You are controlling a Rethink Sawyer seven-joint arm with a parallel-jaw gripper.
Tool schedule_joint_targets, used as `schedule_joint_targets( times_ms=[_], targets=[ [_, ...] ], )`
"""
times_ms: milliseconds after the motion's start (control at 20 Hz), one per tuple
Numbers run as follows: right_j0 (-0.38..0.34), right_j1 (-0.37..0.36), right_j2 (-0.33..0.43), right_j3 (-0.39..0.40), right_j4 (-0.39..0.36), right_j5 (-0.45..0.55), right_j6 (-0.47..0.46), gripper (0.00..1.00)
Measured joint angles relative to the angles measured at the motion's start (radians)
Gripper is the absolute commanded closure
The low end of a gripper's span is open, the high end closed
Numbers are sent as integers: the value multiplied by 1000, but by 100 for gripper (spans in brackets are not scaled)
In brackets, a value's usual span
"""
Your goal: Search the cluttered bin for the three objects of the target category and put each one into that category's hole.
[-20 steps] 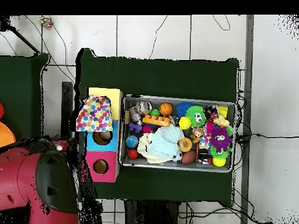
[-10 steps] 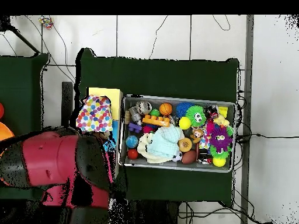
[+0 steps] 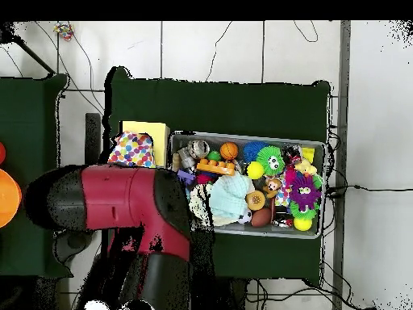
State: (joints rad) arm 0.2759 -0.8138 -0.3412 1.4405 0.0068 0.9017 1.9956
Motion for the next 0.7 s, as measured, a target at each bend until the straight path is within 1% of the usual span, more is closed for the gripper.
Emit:
schedule_joint_targets(
  times_ms=[250, 300, 400, 500, 550, 700],
  targets=[
    [-41, 23, 12, -59, -2, 3, 0, 0],
    [-57, 35, 16, -86, -2, 3, 0, 0],
    [-74, 44, 24, -108, -2, 3, 0, 0],
    [-92, 49, 34, -122, -3, 3, 0, 0],
    [-112, 47, 46, -125, -3, 3, 0, 0],
    [-136, 38, 53, -122, -6, 3, 0, 0]
  ],
)
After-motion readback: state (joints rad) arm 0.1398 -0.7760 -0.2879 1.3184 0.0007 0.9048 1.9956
